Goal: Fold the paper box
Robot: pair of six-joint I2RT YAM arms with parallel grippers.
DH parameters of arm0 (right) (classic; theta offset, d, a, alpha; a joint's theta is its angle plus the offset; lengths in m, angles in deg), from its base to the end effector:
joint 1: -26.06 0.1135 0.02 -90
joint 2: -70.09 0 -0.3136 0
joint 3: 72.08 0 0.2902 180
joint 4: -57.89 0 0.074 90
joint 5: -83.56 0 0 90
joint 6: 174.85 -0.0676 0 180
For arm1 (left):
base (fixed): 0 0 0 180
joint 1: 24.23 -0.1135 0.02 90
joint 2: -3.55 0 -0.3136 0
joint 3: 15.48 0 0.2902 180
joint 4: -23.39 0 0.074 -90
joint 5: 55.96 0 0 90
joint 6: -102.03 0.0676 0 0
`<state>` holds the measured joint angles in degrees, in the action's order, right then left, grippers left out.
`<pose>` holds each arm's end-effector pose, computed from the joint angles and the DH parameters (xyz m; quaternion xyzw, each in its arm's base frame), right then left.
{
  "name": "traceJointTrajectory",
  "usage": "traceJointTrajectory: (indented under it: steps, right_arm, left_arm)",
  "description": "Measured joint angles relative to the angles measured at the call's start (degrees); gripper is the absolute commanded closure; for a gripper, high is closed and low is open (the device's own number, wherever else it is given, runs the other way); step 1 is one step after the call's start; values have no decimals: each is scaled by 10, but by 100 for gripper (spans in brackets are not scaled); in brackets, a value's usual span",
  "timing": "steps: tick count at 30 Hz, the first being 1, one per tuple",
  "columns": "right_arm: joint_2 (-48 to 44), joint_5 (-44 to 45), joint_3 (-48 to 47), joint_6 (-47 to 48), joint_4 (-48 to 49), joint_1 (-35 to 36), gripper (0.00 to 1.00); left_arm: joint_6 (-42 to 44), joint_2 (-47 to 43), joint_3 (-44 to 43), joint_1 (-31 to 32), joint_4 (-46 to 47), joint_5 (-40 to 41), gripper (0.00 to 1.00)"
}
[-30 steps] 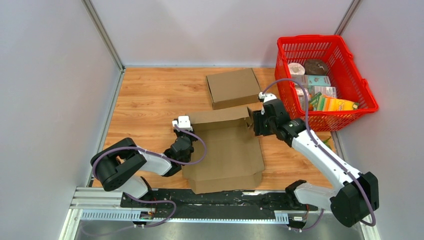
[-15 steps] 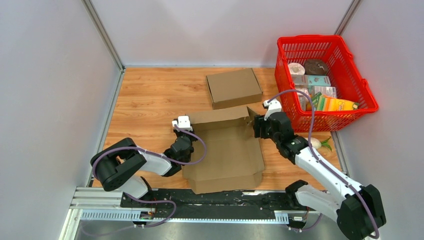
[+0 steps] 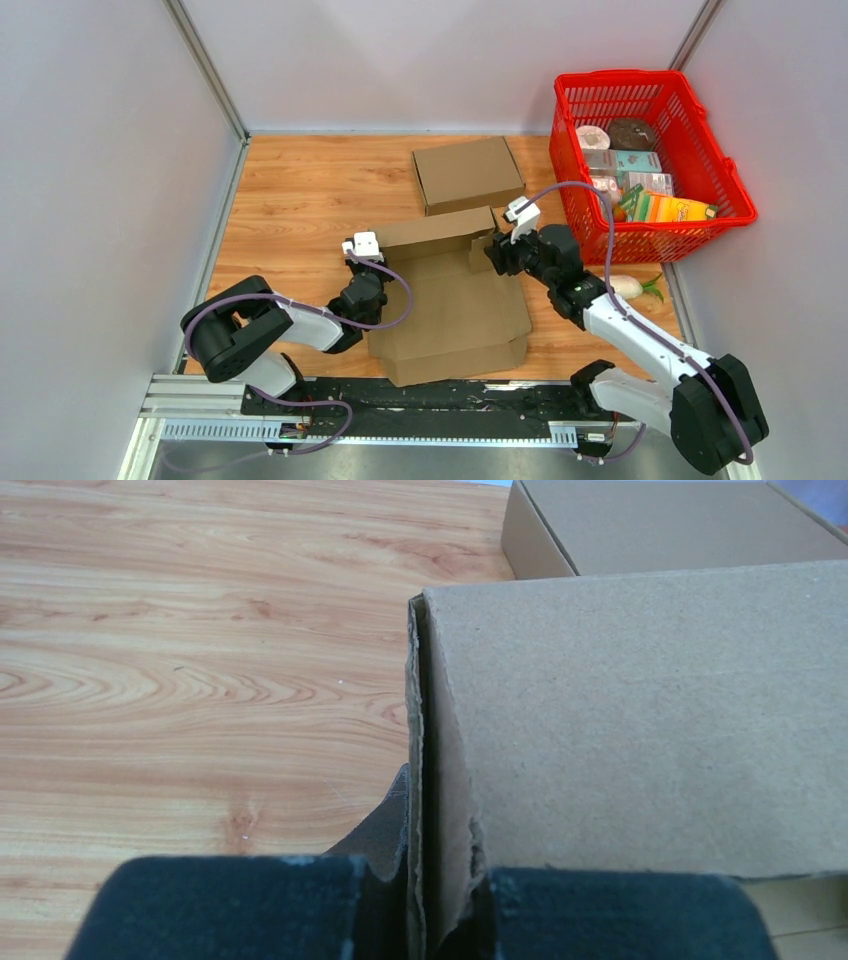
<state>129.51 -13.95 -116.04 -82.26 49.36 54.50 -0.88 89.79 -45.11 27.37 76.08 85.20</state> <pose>0.2323 0.1359 0.2488 -0.2582 0.7968 0.1751 0.5175 0.2122 -0.1830 0.1762 -0.0597 0.7196 -0.0617 0.6890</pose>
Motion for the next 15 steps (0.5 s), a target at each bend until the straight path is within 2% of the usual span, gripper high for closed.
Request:
traceJointTrajectory:
  steps: [9, 15]
  right_arm:
    - [43, 30, 39, -4, 128, 22, 49]
    - [68, 28, 41, -13, 163, 26, 48]
  left_arm:
    - [2, 0, 0, -2, -1, 5, 100]
    - [2, 0, 0, -3, -1, 7, 100]
